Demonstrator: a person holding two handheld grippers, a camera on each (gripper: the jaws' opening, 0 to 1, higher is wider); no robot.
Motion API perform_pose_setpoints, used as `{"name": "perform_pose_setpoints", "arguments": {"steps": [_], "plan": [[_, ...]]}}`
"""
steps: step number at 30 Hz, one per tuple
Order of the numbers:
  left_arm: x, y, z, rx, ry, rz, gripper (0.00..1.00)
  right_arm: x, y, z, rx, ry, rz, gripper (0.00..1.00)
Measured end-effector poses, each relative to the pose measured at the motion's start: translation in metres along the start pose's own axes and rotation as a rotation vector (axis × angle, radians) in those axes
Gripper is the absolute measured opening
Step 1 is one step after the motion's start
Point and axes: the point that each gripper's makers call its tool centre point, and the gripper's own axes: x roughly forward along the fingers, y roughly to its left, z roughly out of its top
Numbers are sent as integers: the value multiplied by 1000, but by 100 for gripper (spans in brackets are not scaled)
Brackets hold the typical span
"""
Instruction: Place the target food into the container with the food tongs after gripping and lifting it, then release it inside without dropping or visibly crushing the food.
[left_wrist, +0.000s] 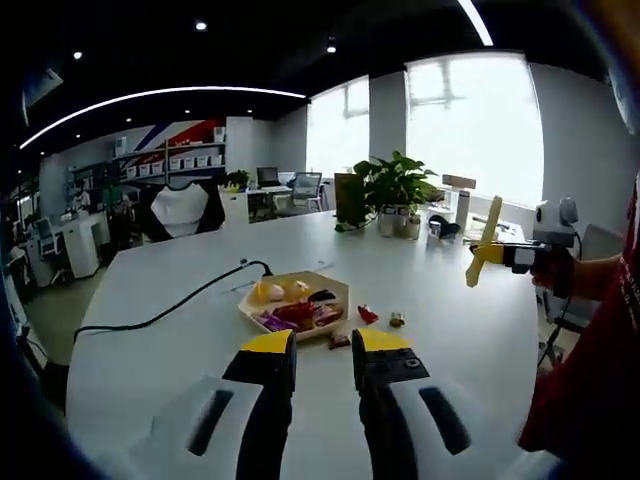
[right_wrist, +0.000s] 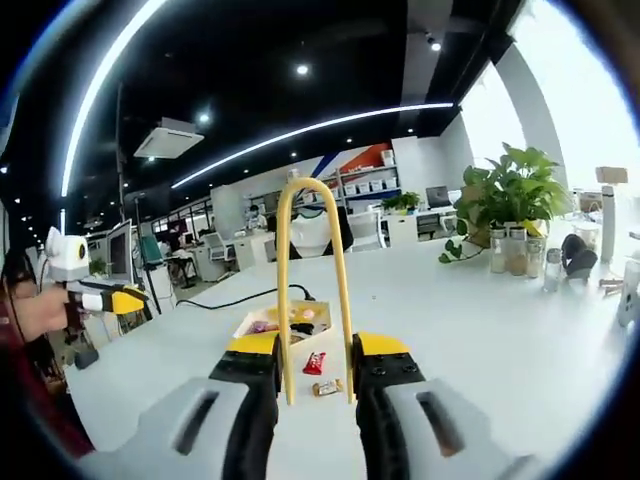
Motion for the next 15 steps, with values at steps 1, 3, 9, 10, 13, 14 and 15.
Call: {"name": "perform_pose_setpoints", "arguments": {"steps": [1,3,9,10,13,14,15], "plan": [[3,-2,-3,0,14,-16,24,0,0,0,2,-1,0,25],[9,-11,-8,-8,44,-67,24,0,-1,1,3,-3,-1,25],[36,-34,-15,24,104,-172,25,-4,0,5,11,-7,-2,25],[43,-40,-21,22,141,-204,26,-5,0,5,13,-8,-4,25],[58,-47,-27,21,163,-218,27,-7,6,3,8,-2,-9,25],[62,-49,-29,19,168,-221,27,-8,8,2,7,0,-10,25],[67,-51,-30,16,171,-223,27,-9,11,1,7,1,-11,25]]}}
